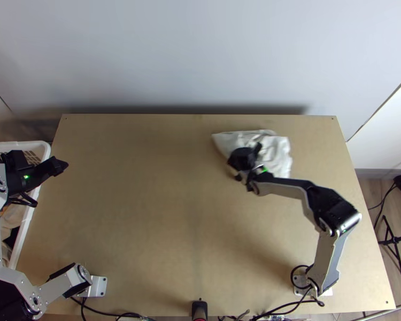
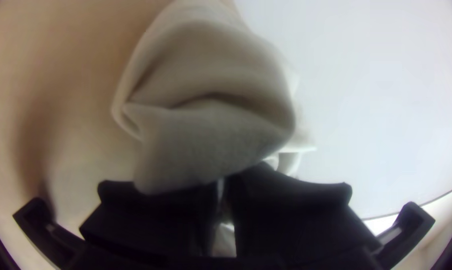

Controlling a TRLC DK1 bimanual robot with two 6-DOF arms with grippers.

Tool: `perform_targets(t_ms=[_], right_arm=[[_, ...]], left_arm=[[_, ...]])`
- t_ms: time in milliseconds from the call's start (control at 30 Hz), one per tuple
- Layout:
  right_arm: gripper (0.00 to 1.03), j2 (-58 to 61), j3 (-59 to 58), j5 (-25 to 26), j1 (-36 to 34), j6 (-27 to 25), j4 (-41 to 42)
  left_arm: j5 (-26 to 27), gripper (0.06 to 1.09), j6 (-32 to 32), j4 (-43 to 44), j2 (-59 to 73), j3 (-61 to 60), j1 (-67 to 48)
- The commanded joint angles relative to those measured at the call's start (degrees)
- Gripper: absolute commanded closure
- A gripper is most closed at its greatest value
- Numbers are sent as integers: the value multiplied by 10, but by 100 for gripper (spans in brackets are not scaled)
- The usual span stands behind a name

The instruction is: Fold the t-shirt

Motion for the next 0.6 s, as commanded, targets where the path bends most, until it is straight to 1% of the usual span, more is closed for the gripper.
perform_targets(t_ms=[0,300,567], right_arm=[[96,-42,-3,-6,-109,-6,23],[96,-60,15,-34,-213,36,11],[96,-20,24,-40,-297,77,11]], left_arm=[[1,10,0,-15,0,17,-4],[1,10,-1,-27,0,21,-13],[0,10,-1,-46,-3,22,-14]])
